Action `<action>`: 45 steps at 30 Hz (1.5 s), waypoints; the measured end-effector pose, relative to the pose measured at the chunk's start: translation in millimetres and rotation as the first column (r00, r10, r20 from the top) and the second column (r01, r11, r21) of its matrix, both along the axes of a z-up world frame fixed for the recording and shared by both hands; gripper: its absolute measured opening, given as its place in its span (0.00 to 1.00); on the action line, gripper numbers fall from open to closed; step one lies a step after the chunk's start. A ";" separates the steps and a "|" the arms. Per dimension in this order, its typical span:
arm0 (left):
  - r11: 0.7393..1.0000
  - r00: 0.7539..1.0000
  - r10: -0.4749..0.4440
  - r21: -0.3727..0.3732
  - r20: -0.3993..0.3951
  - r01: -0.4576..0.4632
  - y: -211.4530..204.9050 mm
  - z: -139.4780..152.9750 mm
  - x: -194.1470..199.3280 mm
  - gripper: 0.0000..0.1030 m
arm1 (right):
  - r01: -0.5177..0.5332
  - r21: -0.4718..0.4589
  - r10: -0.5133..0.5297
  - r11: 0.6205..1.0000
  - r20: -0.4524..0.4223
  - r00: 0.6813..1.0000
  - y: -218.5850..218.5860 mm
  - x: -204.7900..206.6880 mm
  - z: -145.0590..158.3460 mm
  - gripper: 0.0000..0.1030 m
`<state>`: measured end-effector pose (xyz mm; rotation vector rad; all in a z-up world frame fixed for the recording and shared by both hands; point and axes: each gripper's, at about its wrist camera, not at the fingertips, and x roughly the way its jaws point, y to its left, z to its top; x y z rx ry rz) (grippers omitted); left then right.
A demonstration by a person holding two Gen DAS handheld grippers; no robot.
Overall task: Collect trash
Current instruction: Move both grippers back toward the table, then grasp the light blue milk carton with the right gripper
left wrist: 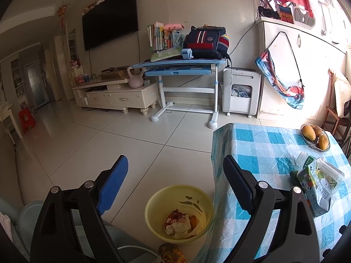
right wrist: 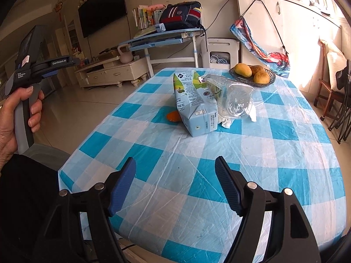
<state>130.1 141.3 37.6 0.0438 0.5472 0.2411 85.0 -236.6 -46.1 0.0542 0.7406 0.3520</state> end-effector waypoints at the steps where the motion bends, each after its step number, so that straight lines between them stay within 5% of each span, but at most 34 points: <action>1: 1.000 1.000 -0.003 0.001 -0.001 0.003 -0.7 0.1 0.5 0.83 | 0.000 0.002 0.000 1.000 0.001 1.000 -0.6 1.5 1.4 0.69; 9: 0.991 0.990 -0.130 0.022 -0.050 0.131 -27.1 -8.4 4.6 0.84 | 0.049 -0.035 -0.047 0.998 0.052 0.998 -26.2 38.0 31.0 0.72; 16: 0.956 0.961 -0.265 0.110 -0.078 0.272 -71.7 -16.7 1.1 0.84 | -0.002 -0.160 0.008 0.987 0.036 0.999 -31.2 89.7 27.5 0.74; 19: 0.939 0.946 -0.308 0.130 -0.099 0.320 -87.9 -21.8 0.1 0.84 | -0.032 -0.123 0.035 0.992 0.020 0.999 -30.2 103.0 26.3 0.74; 26: 0.915 0.929 -0.344 0.172 -0.134 0.364 -105.7 -31.0 3.1 0.84 | -0.125 -0.112 0.126 0.986 0.005 0.992 -0.9 108.1 22.1 0.75; 30: 0.911 0.927 -0.348 0.184 -0.142 0.370 -108.6 -33.4 5.2 0.84 | -0.113 -0.031 0.114 0.993 0.030 0.993 -3.8 99.0 28.7 0.62; 38: 0.905 0.921 -0.360 0.182 -0.151 0.383 -113.7 -35.8 9.2 0.84 | -0.107 -0.088 0.102 0.990 -0.067 0.993 6.4 118.9 -0.9 0.62; 45: 0.889 0.895 -0.397 0.160 -0.201 0.430 -127.5 -44.2 16.6 0.84 | -0.079 -0.023 0.076 0.997 -0.100 0.992 -16.8 110.5 8.8 0.21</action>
